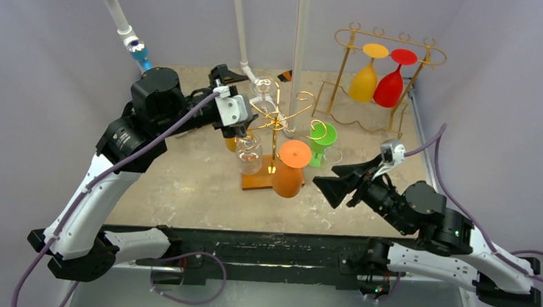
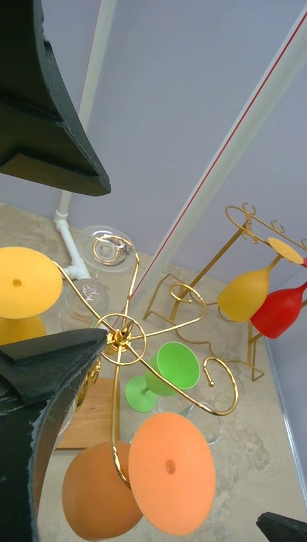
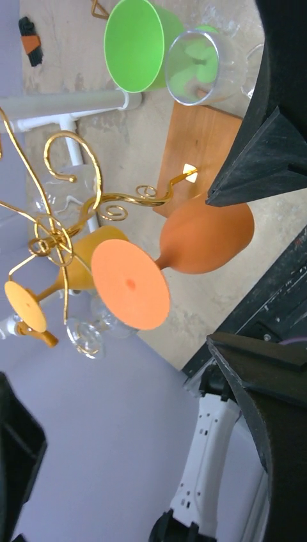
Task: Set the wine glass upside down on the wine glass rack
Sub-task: Turn the wine glass upside down at the wine rack.
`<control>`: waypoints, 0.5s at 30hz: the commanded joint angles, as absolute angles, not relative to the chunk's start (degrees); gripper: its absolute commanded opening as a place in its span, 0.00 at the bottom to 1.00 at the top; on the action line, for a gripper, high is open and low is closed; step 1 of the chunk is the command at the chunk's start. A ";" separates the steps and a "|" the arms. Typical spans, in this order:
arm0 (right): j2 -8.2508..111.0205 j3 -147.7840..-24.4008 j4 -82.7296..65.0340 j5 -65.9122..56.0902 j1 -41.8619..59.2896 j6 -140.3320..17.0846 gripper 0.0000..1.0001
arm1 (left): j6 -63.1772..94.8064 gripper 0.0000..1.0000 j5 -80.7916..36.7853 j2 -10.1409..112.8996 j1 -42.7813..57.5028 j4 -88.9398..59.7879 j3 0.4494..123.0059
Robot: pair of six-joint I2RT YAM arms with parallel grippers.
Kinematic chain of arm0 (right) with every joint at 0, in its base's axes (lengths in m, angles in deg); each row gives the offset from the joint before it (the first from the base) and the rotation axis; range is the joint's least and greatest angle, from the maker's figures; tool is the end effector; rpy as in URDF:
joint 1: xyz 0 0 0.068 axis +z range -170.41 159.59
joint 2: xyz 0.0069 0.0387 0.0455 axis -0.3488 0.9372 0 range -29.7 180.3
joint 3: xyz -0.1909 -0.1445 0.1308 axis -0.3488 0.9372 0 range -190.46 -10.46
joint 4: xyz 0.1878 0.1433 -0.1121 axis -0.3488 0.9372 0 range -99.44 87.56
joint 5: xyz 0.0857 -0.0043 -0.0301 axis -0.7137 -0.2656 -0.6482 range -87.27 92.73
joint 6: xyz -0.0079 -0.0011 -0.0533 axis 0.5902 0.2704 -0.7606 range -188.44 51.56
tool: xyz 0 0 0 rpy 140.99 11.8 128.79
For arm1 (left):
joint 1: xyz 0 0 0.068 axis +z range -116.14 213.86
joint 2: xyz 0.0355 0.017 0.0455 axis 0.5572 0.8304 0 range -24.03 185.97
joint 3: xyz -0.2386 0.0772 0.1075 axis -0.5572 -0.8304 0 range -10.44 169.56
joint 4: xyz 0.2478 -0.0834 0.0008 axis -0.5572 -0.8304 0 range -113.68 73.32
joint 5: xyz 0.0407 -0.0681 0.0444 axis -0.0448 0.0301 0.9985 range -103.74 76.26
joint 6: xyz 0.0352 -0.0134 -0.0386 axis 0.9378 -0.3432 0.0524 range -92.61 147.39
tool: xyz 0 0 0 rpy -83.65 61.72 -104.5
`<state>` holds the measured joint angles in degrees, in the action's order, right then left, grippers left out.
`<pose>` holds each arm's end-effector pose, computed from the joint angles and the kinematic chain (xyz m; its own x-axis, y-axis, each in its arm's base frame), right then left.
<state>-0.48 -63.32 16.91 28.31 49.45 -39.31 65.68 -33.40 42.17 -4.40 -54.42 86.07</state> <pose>0.0475 0.0847 0.3907 -0.3541 0.3095 -0.8825 -0.6021 0.6466 0.4684 0.1507 -0.1340 0.5166 0.4439 0.3929 -0.8053 0.7262 0.3687 0.5802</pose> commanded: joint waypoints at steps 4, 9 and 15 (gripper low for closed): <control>12.45 -83.29 32.81 42.18 49.73 -33.84 0.78 | 54.28 0.76 -35.81 47.28 -4.29 -54.61 89.28; 23.70 -96.72 38.24 50.53 49.67 -34.42 0.75 | 52.39 0.66 -37.01 51.17 -4.23 -57.96 92.49; 32.00 -105.28 36.32 47.22 41.36 -40.68 0.72 | 53.13 0.54 -36.93 54.86 -4.34 -62.24 95.77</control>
<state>28.59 -100.48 35.33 48.12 48.05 -36.58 55.43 -36.88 54.04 -4.40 -58.98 91.64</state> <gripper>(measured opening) 0.734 0.556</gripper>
